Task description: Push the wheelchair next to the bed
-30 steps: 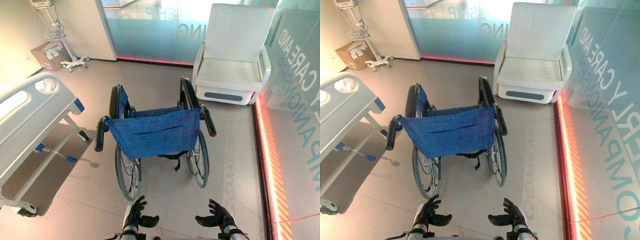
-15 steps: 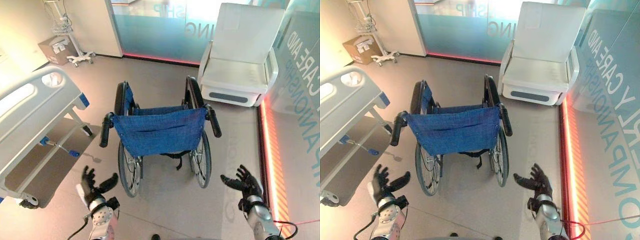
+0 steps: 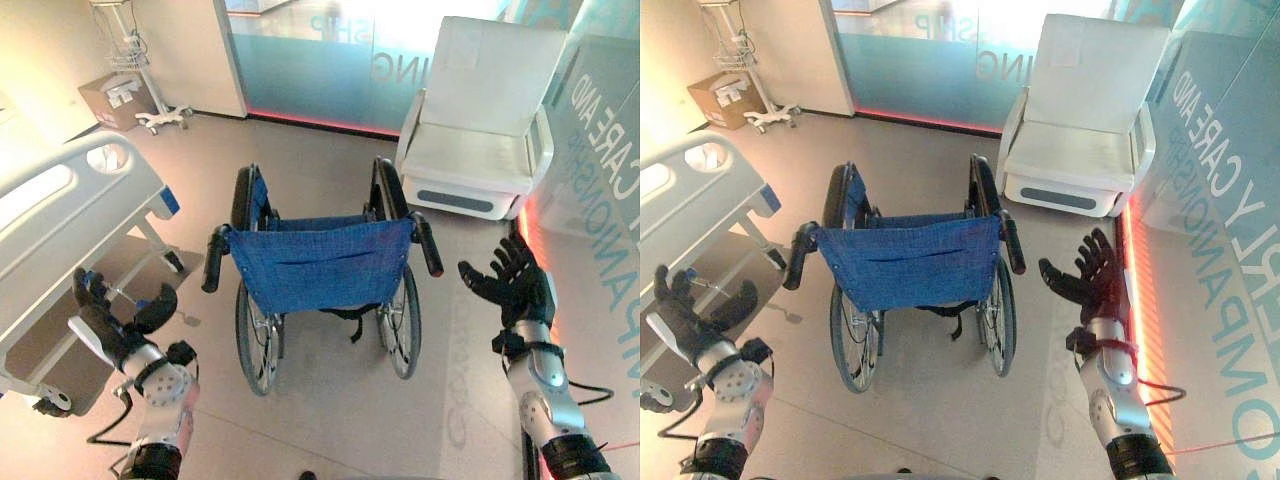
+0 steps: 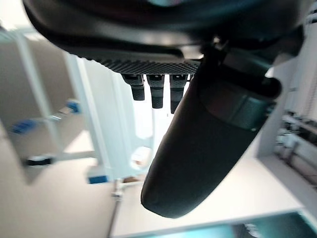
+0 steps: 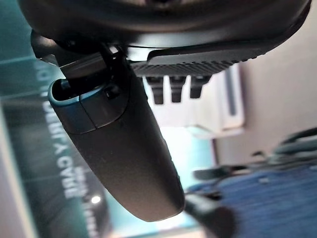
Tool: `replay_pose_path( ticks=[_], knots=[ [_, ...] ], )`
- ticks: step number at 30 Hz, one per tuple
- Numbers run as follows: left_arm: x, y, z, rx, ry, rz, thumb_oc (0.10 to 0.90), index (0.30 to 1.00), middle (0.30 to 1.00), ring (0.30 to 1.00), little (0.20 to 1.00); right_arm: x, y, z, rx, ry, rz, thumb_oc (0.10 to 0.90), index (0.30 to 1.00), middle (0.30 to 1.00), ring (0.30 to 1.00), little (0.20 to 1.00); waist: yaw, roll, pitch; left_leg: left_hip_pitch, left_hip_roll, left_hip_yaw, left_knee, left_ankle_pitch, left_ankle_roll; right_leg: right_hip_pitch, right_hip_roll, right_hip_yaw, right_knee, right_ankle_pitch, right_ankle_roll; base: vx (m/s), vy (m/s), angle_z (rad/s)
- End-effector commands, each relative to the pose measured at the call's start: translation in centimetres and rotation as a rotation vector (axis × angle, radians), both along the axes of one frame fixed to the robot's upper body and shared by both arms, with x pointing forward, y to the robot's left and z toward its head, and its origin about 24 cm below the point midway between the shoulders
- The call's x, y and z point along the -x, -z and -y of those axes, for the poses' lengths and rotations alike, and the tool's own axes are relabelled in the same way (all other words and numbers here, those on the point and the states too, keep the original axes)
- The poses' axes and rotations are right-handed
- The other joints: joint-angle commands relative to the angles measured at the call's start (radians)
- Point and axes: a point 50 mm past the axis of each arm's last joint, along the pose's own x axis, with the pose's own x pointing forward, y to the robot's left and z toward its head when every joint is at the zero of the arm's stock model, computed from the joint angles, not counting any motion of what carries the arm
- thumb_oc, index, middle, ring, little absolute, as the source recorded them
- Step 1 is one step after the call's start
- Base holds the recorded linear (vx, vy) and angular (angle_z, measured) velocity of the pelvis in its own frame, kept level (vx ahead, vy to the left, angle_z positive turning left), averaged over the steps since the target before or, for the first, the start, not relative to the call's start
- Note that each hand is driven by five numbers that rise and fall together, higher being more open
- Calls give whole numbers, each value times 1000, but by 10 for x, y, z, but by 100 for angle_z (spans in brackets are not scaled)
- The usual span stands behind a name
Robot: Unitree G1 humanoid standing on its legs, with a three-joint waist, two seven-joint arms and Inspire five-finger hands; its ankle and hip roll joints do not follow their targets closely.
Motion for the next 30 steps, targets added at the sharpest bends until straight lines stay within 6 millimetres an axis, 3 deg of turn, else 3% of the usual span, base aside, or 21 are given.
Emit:
replay_pose_path(
  ticks=[1, 4, 10, 14, 20, 30],
  knots=[
    [-29, -77, -3, -176, 95, 263, 800, 900, 900, 900, 900, -14, -77, 4, 91, 28, 327, 800, 900, 900, 900, 900, -3, -13, -78, 14, -56, 30, 3, -81, 1, -3, -3, 27, 10, -16, 4, 0, 0, 0],
    [-39, -97, 9, -118, 202, 361, 800, 900, 900, 900, 900, -18, -95, -3, 97, 22, 394, 800, 900, 900, 900, 900, -1, -10, -80, 13, -56, 31, 3, -81, -1, -1, -2, 24, 10, -20, 3, 0, 0, 0],
    [-49, -118, 29, -79, 391, 422, 800, 900, 900, 900, 900, -25, -117, -19, 92, -69, 458, 800, 900, 900, 900, 900, 4, -10, -82, 7, -57, 33, 3, -74, -1, -10, -1, 18, 17, -19, 1, 0, 0, 0],
    [-53, -113, 42, -37, 555, 340, 800, 900, 900, 900, 900, -26, -115, -31, 177, -181, 386, 800, 900, 900, 900, 900, 8, -11, -81, 4, -58, 34, 3, -72, 0, -14, -1, 18, 18, -17, 3, 0, 0, 0],
    [-44, -98, 46, -35, 727, 197, 800, 900, 900, 900, 900, -18, -101, -29, 250, -321, 261, 800, 900, 900, 900, 900, 14, -17, -67, 7, -57, 41, 3, -77, 2, -8, -1, 17, 13, -19, 10, 16, -3, 0],
    [-44, -93, 44, -49, 775, 101, 800, 900, 900, 900, 900, -22, -96, -39, 253, -399, 214, 800, 900, 900, 900, 900, 24, -17, -58, 3, -58, 44, 3, -71, -1, -14, -2, 9, 15, -13, 13, 0, 0, 0]
  ],
)
